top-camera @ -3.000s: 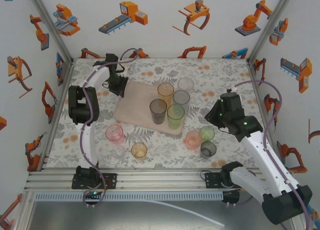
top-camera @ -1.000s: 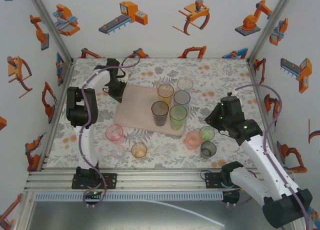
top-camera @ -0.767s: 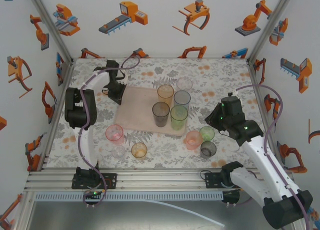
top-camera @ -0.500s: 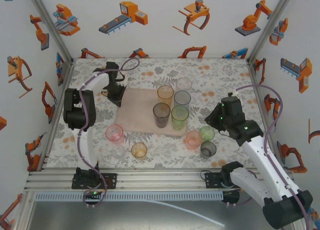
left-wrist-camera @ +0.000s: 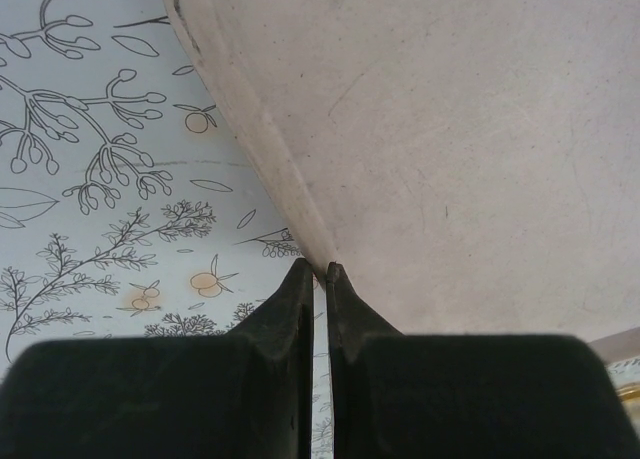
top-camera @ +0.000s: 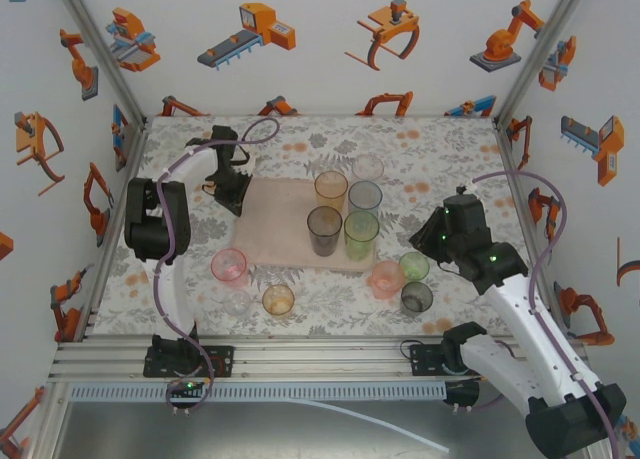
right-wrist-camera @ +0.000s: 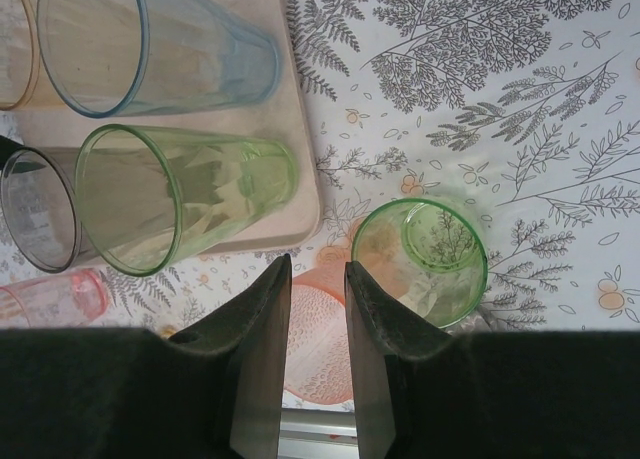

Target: Place the glasses into the tray

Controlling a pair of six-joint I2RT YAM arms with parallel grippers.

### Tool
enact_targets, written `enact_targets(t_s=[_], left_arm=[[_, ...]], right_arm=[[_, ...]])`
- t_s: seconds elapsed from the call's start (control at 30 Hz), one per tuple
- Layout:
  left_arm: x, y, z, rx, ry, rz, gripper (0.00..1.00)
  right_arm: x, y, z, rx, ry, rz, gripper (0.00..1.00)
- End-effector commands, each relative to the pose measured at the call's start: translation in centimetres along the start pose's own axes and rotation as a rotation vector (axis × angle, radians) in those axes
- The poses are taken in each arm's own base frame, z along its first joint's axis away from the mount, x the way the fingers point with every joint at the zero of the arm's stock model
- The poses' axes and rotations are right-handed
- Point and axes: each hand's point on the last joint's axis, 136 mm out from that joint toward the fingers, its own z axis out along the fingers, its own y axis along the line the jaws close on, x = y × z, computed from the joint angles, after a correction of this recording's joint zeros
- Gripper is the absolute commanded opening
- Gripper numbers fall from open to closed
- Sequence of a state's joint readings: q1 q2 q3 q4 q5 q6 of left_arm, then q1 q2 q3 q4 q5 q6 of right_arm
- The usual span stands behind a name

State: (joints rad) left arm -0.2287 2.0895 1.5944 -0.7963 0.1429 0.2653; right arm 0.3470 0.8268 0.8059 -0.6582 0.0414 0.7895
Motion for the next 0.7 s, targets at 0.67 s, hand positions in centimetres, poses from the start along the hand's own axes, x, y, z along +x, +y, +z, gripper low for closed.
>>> enact_targets(t_s=[0.67], left_arm=[[0.66,-0.57,-2.13,-0.011,0.006,0.026,0.11]], right_arm=[[-0.46,0.48,0.23,-0.017,-0.007,0.017,0.3]])
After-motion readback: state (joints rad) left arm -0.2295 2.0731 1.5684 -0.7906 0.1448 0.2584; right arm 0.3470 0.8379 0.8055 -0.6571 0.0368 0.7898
